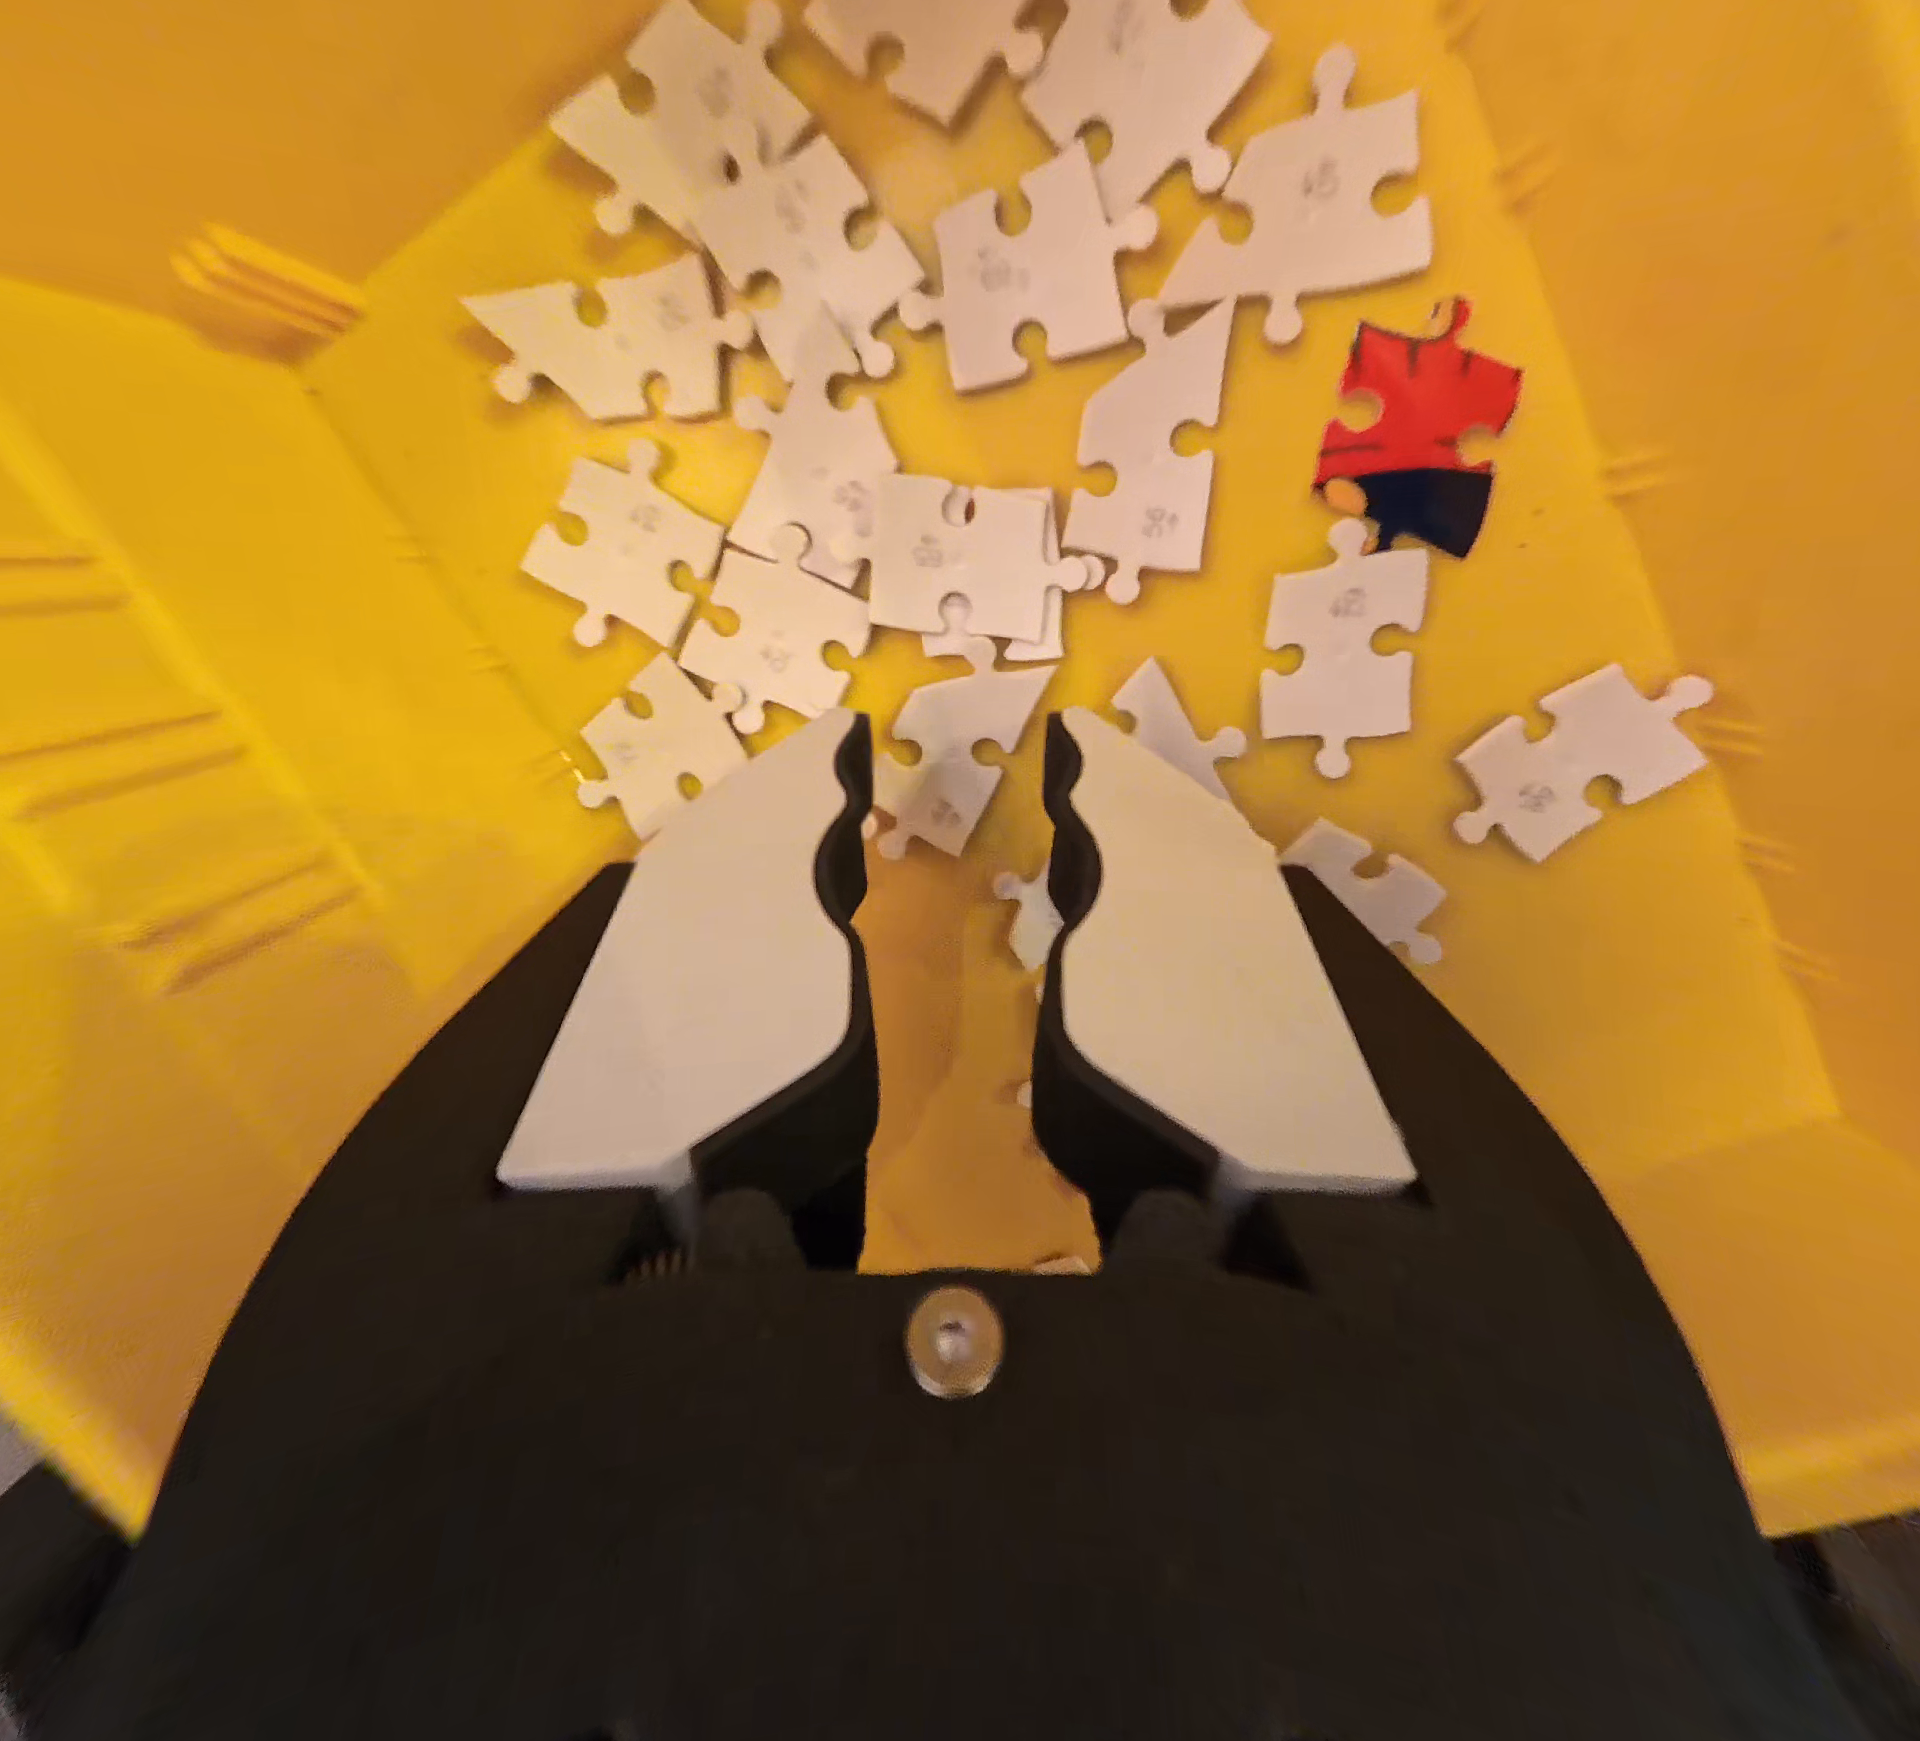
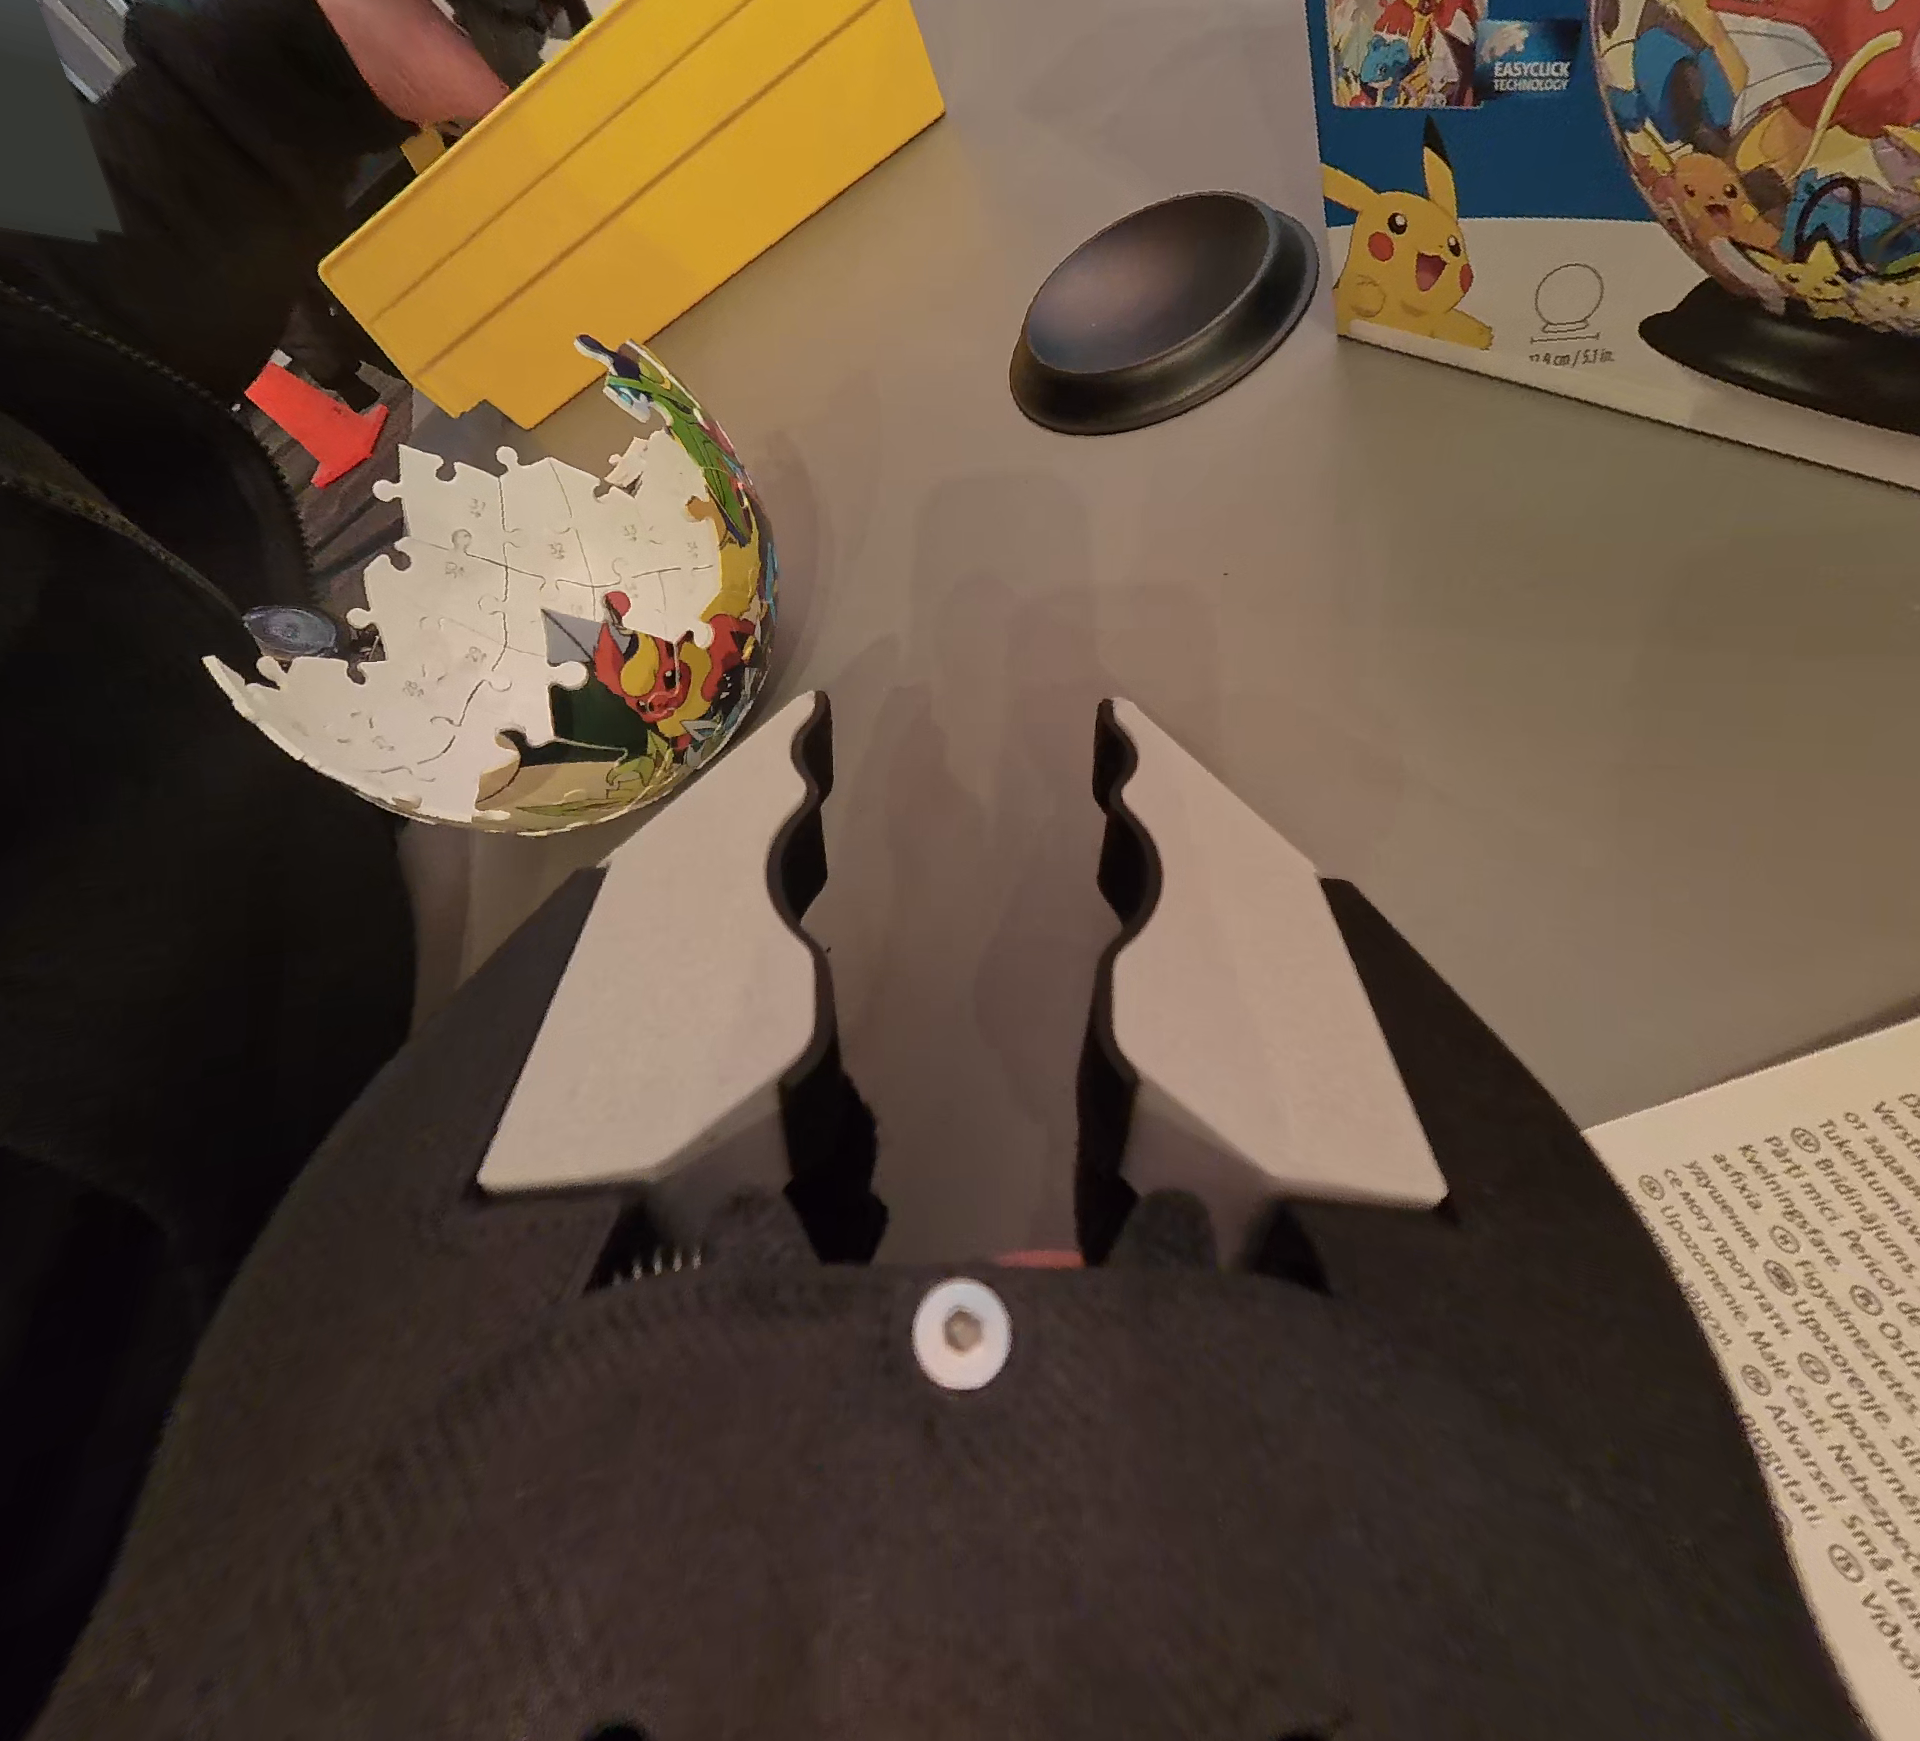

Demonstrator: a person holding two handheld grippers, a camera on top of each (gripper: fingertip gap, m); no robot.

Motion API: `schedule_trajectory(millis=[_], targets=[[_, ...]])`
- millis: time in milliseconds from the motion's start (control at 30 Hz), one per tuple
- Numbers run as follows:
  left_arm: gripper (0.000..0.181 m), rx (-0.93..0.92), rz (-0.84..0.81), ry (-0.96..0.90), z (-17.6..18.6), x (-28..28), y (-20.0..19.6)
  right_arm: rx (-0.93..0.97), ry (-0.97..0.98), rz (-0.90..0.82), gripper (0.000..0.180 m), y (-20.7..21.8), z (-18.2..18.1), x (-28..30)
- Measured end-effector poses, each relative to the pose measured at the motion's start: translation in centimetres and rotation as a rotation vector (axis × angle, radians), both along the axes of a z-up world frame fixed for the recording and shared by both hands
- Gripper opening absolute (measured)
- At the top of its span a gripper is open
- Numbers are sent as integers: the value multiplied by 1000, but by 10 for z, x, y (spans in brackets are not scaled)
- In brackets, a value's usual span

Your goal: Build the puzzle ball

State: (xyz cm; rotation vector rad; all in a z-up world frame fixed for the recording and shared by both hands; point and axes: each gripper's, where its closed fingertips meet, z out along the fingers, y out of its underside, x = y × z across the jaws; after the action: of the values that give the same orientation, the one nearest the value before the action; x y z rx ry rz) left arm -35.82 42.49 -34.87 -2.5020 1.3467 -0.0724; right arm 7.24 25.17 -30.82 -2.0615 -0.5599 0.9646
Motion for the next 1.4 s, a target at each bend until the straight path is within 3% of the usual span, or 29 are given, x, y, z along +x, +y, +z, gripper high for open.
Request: schedule_trajectory(millis=[300,333,400,600,767,867,967,1067,1167,1267,1400], targets=[[21,-19,36,-74,-2,6,-2,1,3,3,49,0,0,0],[8,-4,42,-96,1,8,-1,2,3,3,49,-1,1,0],[3,19,63,-125,9,9,0,1,4,3,49,-1,1,0],[2,83,58,-51,13,-2,2,2,3,5,50,-1,1,0],[2,122,77,-94,26,-2,4,2,3,6,50,-1,1,-1],[2,182,79,-126,49,2,1,2,3,5,50,-1,1,-1],[2,284,40,-219,96,30,-14,0,3,5,50,-1,0,-1],[1,361,-69,-395,148,89,-52,-1,3,5,50,-1,0,-1],[2,437,-203,-427,170,142,-95,0,0,7,50,-1,0,-1],[2,432,-241,-401,146,183,-129,1,-1,10,50,-2,0,-1],[2,362,-239,-288,71,202,-155,1,1,11,50,-2,0,-1]])
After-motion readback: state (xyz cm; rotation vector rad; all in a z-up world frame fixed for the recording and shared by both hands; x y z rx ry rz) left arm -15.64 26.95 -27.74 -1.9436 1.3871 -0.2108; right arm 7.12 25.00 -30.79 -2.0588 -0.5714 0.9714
